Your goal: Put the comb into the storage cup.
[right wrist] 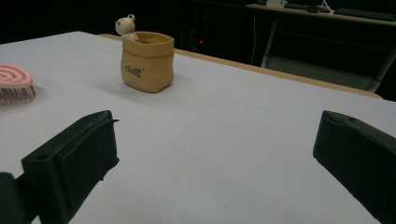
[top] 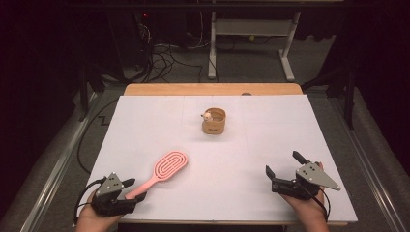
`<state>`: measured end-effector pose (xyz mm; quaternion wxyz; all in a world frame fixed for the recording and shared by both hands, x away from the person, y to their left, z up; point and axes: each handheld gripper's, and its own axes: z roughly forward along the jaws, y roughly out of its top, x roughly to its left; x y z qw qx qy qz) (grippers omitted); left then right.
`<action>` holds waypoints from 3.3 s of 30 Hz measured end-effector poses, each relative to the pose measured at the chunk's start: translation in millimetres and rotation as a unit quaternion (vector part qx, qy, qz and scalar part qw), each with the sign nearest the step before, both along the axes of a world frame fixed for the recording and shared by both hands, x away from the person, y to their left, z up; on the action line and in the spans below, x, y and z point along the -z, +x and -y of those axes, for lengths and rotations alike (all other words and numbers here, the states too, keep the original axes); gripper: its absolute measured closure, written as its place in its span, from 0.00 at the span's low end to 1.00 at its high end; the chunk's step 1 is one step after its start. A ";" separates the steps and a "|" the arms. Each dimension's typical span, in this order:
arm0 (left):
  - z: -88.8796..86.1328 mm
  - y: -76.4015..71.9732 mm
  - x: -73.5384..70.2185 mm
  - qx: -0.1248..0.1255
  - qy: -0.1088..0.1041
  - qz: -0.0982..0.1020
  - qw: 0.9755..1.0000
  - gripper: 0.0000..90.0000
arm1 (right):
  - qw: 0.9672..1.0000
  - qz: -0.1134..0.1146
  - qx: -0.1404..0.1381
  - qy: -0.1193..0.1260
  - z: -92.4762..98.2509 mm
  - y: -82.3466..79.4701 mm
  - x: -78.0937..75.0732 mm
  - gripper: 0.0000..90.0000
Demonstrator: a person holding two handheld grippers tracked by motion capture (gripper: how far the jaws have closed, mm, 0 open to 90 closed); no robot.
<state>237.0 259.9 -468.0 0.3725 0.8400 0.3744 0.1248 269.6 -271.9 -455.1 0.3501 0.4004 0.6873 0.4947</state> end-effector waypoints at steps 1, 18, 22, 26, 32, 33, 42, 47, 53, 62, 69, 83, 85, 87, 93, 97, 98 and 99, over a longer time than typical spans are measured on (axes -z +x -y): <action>0.4 0.1 -0.2 -0.002 -0.003 0.002 1.000 0.37 | 1.000 -0.001 0.000 0.001 0.8 0.2 0.5 0.01; 11.4 13.4 -5.3 -0.014 0.002 0.008 1.000 0.11 | 1.000 -0.005 -0.018 0.008 -0.5 0.2 3.0 0.00; 14.7 17.7 -3.1 -0.015 0.010 0.005 1.000 0.01 | 1.000 -0.003 -0.015 0.010 3.2 -1.7 1.9 0.01; 14.6 18.2 -3.9 -0.018 0.006 0.012 1.000 0.00 | 1.000 0.000 -0.011 0.011 5.4 -3.4 -0.4 0.01; 13.8 18.5 -4.4 -0.016 0.004 0.012 1.000 0.00 | 1.000 0.002 -0.010 0.008 4.6 -5.4 -0.6 0.01; 14.2 18.3 -4.9 -0.015 0.005 0.012 1.000 0.00 | 1.000 0.002 -0.010 0.008 4.5 -5.0 -0.8 0.00; 21.1 21.5 -7.0 -0.001 0.010 -0.004 1.000 0.00 | 1.000 0.001 -0.011 0.006 3.0 -2.3 -0.9 0.01; 27.6 25.3 -15.4 0.011 0.018 -0.024 0.999 0.00 | 1.000 0.004 -0.010 0.007 2.6 -2.2 -2.4 0.01; 31.3 33.0 -28.9 -0.009 0.048 -0.005 0.999 0.00 | 1.000 0.005 -0.010 0.008 3.3 -2.4 -2.7 0.01; 44.9 52.2 -32.4 0.006 0.077 -0.040 0.996 0.00 | 1.000 0.003 -0.007 0.016 5.1 -0.5 -3.2 0.01; 58.9 63.1 -31.2 0.011 0.077 -0.054 0.996 0.00 | 1.000 0.005 -0.011 0.017 3.7 -1.2 -4.3 0.01; 88.6 91.2 -28.2 0.030 0.116 -0.091 0.989 0.00 | 1.000 0.003 -0.010 0.025 4.0 -0.1 -4.4 0.01; 93.5 94.6 -28.6 0.034 0.121 -0.096 0.987 0.00 | 1.000 0.002 -0.010 0.024 4.3 -0.2 -4.2 0.01; 99.0 98.4 -27.8 0.038 0.130 -0.101 0.986 0.00 | 1.000 0.004 -0.009 0.025 5.1 -1.0 -5.1 0.01; 111.2 112.6 -27.3 0.043 0.141 -0.138 0.979 0.01 | 1.000 0.004 -0.009 0.030 5.6 -2.0 -5.5 0.01; 115.1 118.2 -28.1 0.044 0.149 -0.151 0.976 0.02 | 1.000 0.004 -0.010 0.029 5.2 -1.7 -5.6 0.01; 115.9 118.8 -27.5 0.044 0.152 -0.153 0.976 0.03 | 1.000 0.004 -0.010 0.028 5.2 -1.8 -5.6 0.01; 116.0 119.8 -26.8 0.044 0.151 -0.156 0.975 0.03 | 1.000 0.004 -0.009 0.028 5.0 -1.9 -5.5 0.01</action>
